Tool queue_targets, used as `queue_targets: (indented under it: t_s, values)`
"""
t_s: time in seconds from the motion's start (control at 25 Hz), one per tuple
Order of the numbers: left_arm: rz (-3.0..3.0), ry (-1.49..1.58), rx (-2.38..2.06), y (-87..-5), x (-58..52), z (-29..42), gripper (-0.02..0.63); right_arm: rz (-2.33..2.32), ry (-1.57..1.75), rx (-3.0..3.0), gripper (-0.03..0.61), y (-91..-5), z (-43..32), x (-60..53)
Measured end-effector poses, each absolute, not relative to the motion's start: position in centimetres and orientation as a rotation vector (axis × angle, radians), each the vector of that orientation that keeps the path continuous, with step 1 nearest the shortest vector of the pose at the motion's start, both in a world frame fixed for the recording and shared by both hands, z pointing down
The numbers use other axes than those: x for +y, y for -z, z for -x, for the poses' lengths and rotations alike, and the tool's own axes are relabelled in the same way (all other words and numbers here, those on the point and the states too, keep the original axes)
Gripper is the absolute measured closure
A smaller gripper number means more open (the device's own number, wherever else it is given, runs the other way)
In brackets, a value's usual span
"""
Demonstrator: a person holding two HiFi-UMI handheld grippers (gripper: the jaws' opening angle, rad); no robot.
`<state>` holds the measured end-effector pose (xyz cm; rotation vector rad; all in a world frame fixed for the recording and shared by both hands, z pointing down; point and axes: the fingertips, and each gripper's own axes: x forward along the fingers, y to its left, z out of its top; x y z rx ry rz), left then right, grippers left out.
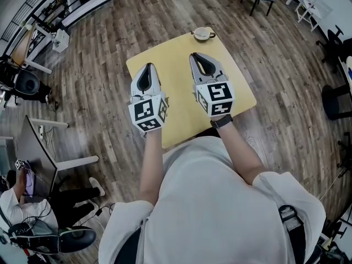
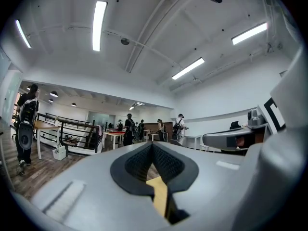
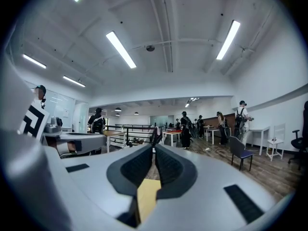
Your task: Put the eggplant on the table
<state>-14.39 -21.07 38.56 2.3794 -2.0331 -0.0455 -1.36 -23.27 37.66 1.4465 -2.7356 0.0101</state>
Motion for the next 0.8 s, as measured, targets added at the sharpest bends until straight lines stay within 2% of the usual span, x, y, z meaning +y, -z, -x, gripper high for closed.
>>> queue_targets:
  t_s: [0.8]
  values:
    - [-2.393,0.037,-1.998,-39.5,-21.0,13.0,0.604,-1.438,-0.018,-2.733,0.557,-38.6,0.6,-23.1]
